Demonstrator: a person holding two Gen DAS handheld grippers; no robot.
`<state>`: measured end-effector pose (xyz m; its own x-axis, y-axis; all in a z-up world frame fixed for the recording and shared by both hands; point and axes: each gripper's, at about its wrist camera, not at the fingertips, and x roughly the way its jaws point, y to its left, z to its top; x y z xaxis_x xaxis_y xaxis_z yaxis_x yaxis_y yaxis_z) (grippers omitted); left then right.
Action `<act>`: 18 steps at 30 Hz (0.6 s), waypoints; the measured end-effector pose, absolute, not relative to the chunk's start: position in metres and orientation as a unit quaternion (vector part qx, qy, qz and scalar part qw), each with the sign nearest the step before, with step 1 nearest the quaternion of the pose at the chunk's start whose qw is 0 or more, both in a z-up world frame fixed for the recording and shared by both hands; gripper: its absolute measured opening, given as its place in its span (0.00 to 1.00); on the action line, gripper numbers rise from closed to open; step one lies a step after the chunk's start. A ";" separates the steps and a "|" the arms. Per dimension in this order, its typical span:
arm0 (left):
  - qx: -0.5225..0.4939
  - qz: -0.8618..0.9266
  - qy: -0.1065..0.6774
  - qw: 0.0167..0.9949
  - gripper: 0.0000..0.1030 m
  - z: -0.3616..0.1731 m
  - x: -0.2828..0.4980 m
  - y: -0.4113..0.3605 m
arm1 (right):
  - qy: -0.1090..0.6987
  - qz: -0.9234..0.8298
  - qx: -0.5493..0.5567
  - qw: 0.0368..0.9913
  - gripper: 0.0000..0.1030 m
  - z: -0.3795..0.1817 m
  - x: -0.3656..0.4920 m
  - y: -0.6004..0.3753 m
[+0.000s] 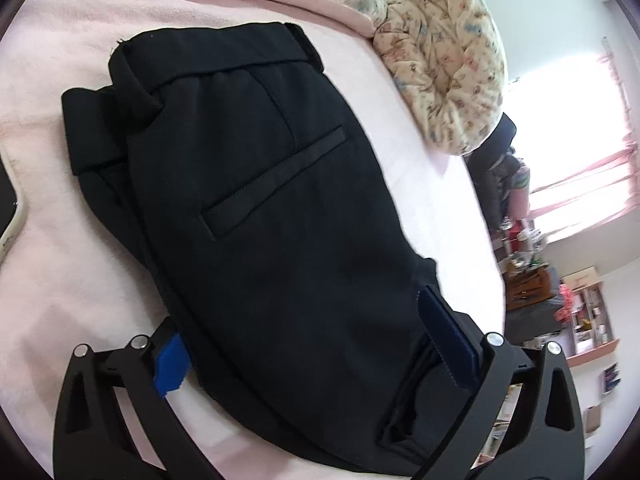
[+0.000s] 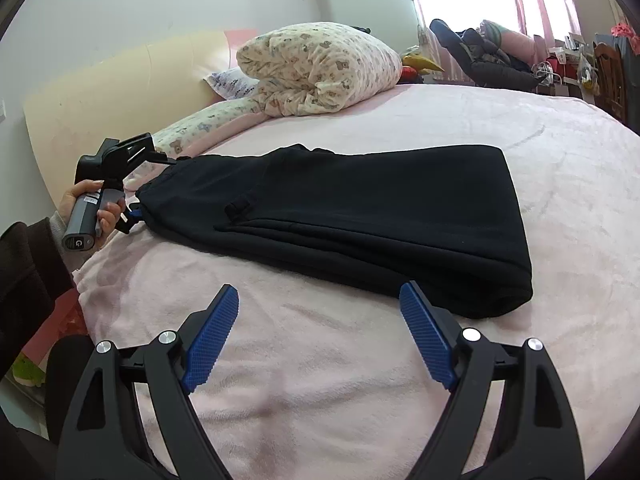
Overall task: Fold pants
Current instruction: 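Fold the waistband end over toward the right gripper with the left gripper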
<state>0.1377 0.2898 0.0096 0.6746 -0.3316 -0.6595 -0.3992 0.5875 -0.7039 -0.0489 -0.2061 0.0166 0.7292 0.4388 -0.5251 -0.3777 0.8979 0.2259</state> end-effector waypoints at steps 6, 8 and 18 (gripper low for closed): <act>-0.455 0.015 0.403 0.794 0.56 0.012 0.131 0.298 | 0.302 0.227 0.055 0.924 0.84 0.012 -0.046 -0.205; -0.461 0.012 0.403 0.791 0.53 0.010 0.130 0.301 | 0.307 0.230 0.052 0.922 0.84 0.010 -0.046 -0.203; -0.418 0.036 0.392 0.819 0.18 0.019 0.119 0.296 | 0.318 0.229 0.058 0.918 0.85 0.005 -0.044 -0.201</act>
